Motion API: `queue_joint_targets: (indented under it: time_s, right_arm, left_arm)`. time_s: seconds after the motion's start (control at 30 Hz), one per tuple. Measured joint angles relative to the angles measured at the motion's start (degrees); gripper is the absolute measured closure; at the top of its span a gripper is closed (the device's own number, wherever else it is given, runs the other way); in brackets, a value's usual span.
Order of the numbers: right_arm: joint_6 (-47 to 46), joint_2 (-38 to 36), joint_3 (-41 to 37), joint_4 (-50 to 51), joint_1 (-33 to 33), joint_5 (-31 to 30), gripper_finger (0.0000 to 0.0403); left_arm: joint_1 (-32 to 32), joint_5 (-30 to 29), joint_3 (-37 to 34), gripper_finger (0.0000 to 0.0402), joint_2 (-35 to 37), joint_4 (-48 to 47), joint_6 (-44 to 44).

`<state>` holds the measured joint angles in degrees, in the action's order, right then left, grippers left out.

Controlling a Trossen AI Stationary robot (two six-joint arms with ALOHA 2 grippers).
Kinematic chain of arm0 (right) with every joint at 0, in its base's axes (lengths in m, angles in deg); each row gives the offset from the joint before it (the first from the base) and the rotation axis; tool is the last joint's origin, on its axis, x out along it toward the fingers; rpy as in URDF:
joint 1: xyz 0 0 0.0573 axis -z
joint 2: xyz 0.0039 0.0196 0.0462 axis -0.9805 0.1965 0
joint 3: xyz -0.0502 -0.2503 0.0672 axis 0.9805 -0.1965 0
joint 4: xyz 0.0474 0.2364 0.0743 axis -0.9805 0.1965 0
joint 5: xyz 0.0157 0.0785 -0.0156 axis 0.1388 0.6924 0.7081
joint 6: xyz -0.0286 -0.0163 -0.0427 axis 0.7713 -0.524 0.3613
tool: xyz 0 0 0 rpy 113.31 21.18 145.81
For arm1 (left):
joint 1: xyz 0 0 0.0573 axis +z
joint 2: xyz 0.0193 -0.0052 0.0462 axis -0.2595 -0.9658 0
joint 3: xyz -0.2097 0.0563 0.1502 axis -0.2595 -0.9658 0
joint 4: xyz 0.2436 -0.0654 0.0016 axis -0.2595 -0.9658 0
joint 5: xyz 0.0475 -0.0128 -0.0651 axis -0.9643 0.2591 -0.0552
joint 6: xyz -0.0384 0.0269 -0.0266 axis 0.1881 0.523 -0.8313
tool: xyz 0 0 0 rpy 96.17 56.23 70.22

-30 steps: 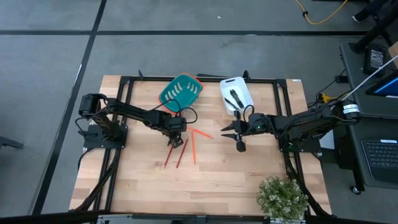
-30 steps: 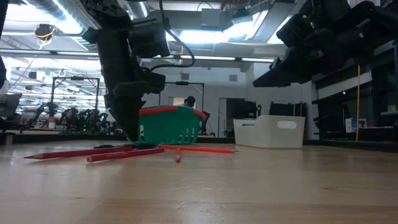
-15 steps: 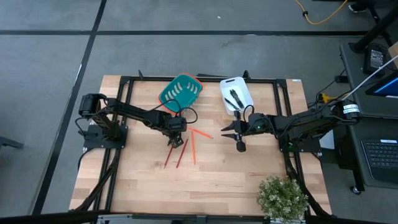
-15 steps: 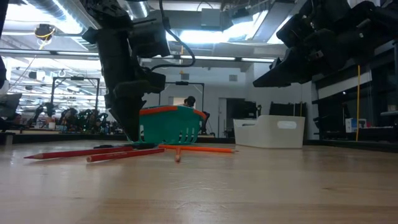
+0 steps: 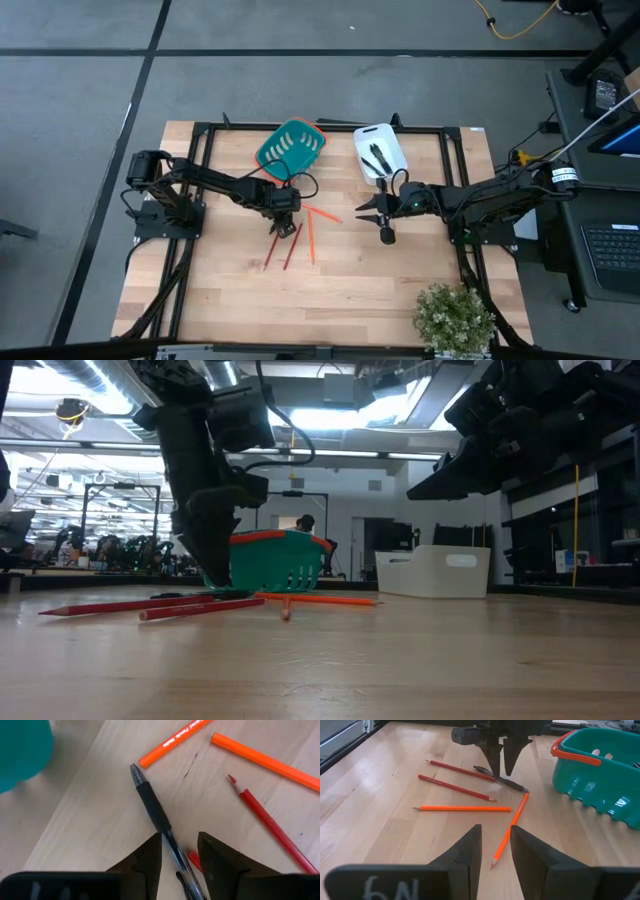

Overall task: Sort pens & pencils
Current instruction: Put the black pen into the white bin

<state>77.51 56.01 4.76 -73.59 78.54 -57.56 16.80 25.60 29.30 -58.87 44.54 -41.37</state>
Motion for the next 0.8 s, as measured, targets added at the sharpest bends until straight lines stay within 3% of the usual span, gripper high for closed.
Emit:
queue_joint_targets:
  time_s: [0.5,0.8]
  right_arm:
    - [-0.07,0.00,0.00,0.34,-0.01,0.04,0.0299]
    - [-0.07,0.00,0.00,0.95,-0.03,0.48,0.0299]
  left_arm:
    - [1.19,-1.49,-0.06,0.0281,-2.72,-0.50,-0.15]
    - [1.64,0.74,0.22,0.0281,-4.79,-0.99,-1.76]
